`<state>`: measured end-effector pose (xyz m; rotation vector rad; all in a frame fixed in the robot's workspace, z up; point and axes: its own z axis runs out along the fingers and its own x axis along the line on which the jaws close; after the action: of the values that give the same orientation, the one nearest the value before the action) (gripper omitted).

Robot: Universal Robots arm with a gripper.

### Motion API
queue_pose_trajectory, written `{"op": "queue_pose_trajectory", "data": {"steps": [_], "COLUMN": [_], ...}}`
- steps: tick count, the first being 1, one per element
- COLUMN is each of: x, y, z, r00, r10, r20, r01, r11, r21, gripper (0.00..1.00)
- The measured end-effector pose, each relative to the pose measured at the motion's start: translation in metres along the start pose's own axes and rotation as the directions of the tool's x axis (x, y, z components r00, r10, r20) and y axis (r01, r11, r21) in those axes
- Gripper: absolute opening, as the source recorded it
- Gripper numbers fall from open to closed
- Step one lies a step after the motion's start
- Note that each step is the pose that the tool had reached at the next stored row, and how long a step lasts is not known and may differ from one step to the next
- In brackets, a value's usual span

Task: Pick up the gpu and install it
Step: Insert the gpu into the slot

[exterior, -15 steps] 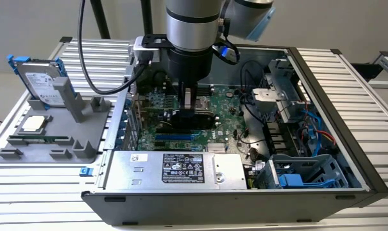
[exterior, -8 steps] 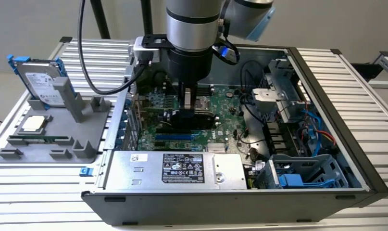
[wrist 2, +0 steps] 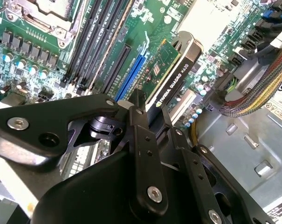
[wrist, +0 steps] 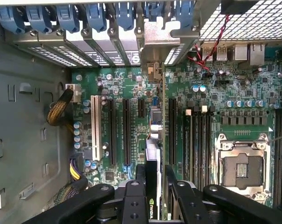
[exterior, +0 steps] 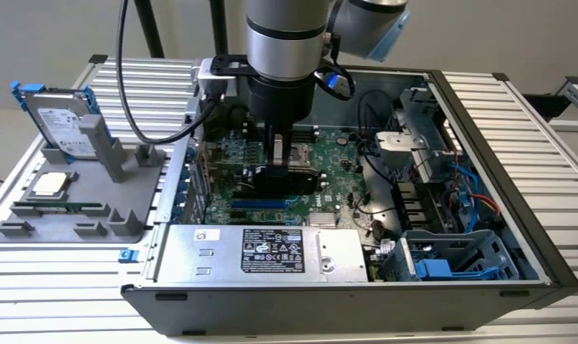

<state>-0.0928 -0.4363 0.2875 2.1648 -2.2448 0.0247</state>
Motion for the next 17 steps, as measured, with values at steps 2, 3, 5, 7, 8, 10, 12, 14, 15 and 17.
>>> {"op": "queue_pose_trajectory", "data": {"steps": [2, 3, 5, 7, 8, 10, 12, 14, 15, 17], "x": [0.0, 0.0, 0.0, 0.0, 0.0, 0.0, -0.0001, -0.0002, -0.0002, -0.0001], "y": [0.001, 0.0017, 0.0033, 0.0044, 0.0046, 0.005, 0.0054, 0.0058, 0.0062, 0.007], "z": [0.0009, 0.0015, 0.003, 0.005, 0.0061, 0.0084, 0.0104, 0.0124, 0.0131, 0.0143], "r00": [1.0, 1.0, 1.0, 1.0, 1.0, 1.0, 1.0, 1.0, 1.0, 1.0], "r10": [0.0, 0.0, 0.0, 0.0, 0.0, 0.0, 0.0, 0.0, 0.001, 0.001], "r20": [0.0, 0.0001, 0.0001, 0.0001, 0.0, 0.0, 0.0, 0.0001, 0.0001, 0.0], "r01": [0.0, 0.0, 0.0, 0.0, 0.0, 0.0, 0.0, 0.0, -0.001, -0.001], "r11": [1.0, 1.0, 1.0, 1.0, 1.0, 1.0, 1.0, 1.0, 1.0, 1.0], "r21": [0.0, 0.0001, 0.0001, 0.0001, 0.0, 0.0, 0.0, 0.0001, 0.0, 0.0], "gripper": [0.0, 0.0, 0.0, 0.0, 0.0, 0.0, 0.0, 0.0, 0.0, 0.0]}}
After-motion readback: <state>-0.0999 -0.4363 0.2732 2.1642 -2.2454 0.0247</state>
